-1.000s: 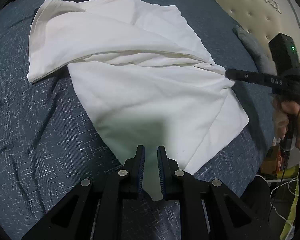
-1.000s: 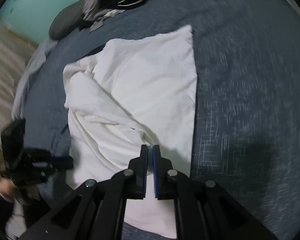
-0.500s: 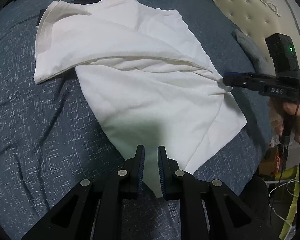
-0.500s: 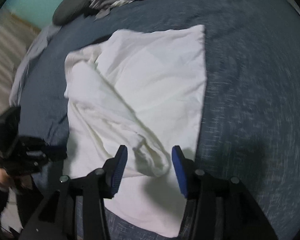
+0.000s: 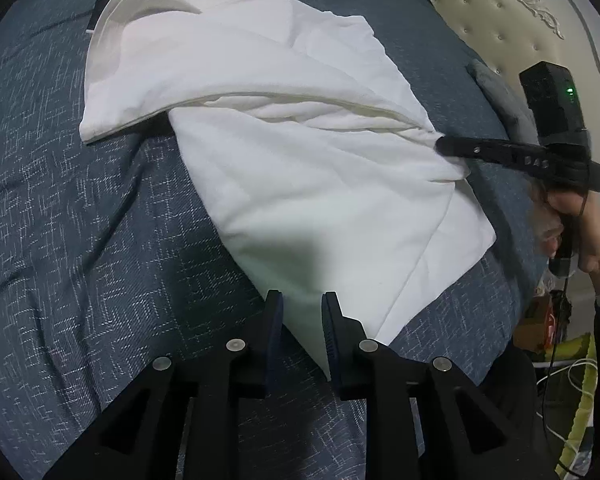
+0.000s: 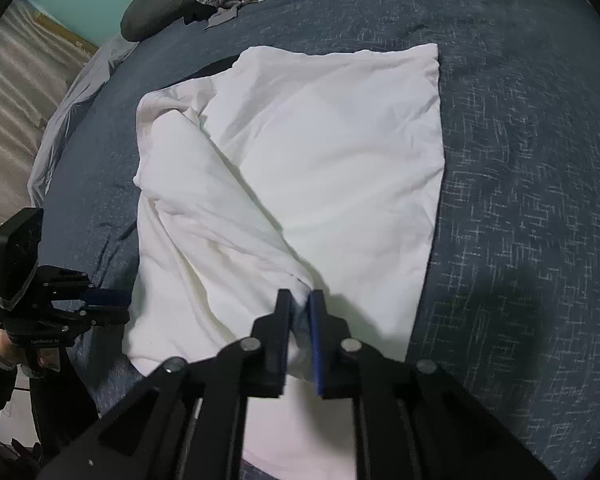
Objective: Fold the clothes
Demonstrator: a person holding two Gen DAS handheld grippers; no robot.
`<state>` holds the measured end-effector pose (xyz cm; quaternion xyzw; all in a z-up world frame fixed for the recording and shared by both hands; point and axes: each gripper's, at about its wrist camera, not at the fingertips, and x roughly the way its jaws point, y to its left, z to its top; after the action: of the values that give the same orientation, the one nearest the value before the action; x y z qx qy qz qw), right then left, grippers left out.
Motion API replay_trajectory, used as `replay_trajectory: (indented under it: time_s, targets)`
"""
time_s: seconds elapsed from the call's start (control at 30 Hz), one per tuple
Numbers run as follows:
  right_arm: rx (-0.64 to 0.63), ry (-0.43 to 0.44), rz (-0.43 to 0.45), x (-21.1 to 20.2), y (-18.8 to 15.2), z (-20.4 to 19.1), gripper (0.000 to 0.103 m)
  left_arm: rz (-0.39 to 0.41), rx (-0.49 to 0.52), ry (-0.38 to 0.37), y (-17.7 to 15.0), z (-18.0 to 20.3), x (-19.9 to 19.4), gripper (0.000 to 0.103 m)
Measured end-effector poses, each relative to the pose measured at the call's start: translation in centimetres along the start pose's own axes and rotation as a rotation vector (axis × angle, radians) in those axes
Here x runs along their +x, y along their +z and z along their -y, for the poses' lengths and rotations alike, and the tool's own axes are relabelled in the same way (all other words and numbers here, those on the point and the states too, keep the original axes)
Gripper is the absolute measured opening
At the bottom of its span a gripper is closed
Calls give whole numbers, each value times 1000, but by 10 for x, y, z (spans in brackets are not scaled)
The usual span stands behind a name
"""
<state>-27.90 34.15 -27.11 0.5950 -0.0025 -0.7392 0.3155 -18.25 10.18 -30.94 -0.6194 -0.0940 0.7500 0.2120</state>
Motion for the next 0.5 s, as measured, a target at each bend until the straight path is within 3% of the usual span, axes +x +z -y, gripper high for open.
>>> replay_trajectory:
  time_s: [0.33, 0.5]
  targets:
    - [34, 50, -1, -45, 0, -26, 6, 10, -17, -35, -5, -5, -4, 24]
    - [123, 86, -26, -67, -6, -26, 6, 25, -15, -53, -9, -4, -12, 24]
